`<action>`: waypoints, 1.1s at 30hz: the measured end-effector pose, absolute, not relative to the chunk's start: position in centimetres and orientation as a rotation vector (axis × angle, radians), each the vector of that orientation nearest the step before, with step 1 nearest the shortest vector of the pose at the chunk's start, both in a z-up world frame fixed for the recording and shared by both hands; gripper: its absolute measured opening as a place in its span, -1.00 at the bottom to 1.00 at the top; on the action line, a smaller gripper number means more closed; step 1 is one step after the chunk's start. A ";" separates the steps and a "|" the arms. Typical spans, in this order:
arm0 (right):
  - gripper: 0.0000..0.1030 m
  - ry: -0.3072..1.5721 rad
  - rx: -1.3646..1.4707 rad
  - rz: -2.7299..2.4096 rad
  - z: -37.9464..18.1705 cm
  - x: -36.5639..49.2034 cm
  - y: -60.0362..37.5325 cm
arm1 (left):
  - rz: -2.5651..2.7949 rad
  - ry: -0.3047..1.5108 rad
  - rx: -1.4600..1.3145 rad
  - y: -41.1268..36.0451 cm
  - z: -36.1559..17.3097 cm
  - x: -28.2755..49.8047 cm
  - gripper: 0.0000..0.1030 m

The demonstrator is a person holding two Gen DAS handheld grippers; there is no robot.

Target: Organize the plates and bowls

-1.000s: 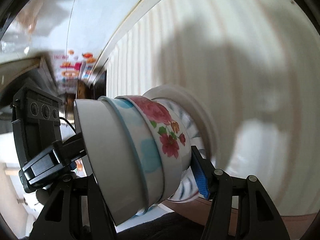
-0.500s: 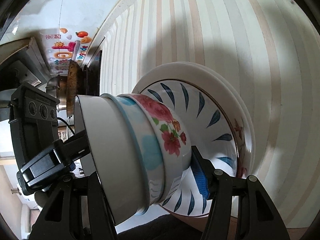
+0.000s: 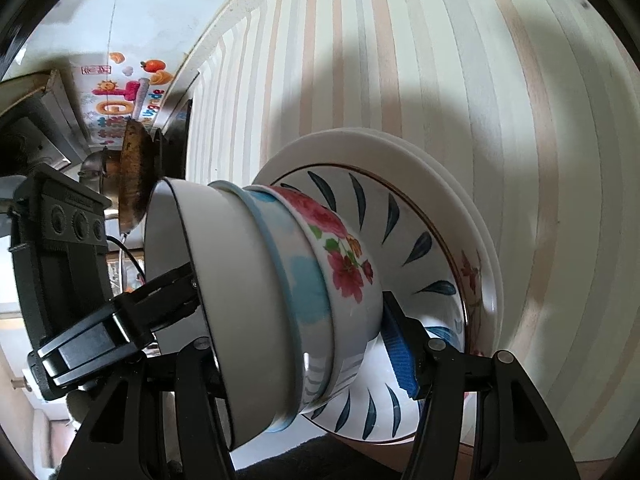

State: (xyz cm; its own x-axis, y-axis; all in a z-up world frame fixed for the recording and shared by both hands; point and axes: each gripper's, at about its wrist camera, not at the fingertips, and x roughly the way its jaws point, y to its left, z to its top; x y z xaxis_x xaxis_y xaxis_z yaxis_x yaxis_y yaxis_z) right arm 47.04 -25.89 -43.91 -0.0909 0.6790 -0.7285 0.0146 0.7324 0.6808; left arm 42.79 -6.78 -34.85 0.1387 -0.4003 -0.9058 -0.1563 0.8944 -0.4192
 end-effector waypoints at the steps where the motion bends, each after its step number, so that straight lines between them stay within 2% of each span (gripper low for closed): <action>1: 0.20 1.584 0.580 0.607 -43.9 47.0 -25.9 | -0.180 1.437 -0.464 -6.8 -34.8 42.7 0.14; 10: 0.25 1.499 0.460 0.543 -40.2 45.6 -26.0 | -0.116 1.370 -0.331 -6.0 -31.6 40.8 0.14; 13: 0.45 1.415 0.412 0.493 -36.8 44.1 -26.2 | -0.116 1.327 -0.267 -5.7 -29.6 39.5 0.15; 15: 0.63 1.360 0.385 0.454 -34.7 42.9 -26.2 | -0.112 1.290 -0.229 -5.3 -28.3 38.6 0.26; 17: 0.81 1.303 0.363 0.401 -32.6 41.5 -26.0 | -0.101 1.235 -0.185 -4.8 -26.7 37.4 0.64; 19: 0.82 1.236 0.320 0.332 -30.3 39.6 -25.6 | -0.099 1.178 -0.154 -4.0 -25.0 36.3 0.73; 20: 0.85 1.215 0.305 0.306 -29.4 39.0 -25.4 | -0.095 1.157 -0.139 -3.7 -24.4 35.9 0.87; 21: 0.87 1.184 0.288 0.274 -28.4 38.2 -25.1 | -0.097 1.130 -0.119 -3.3 -23.6 35.2 0.93; 28: 0.92 1.015 0.208 0.138 -22.3 32.6 -23.1 | -0.123 1.001 -0.061 -1.2 -19.2 31.5 0.98; 33: 0.94 0.963 0.195 0.127 -18.9 28.9 -21.5 | -0.124 0.907 -0.040 -0.5 -16.2 28.6 0.98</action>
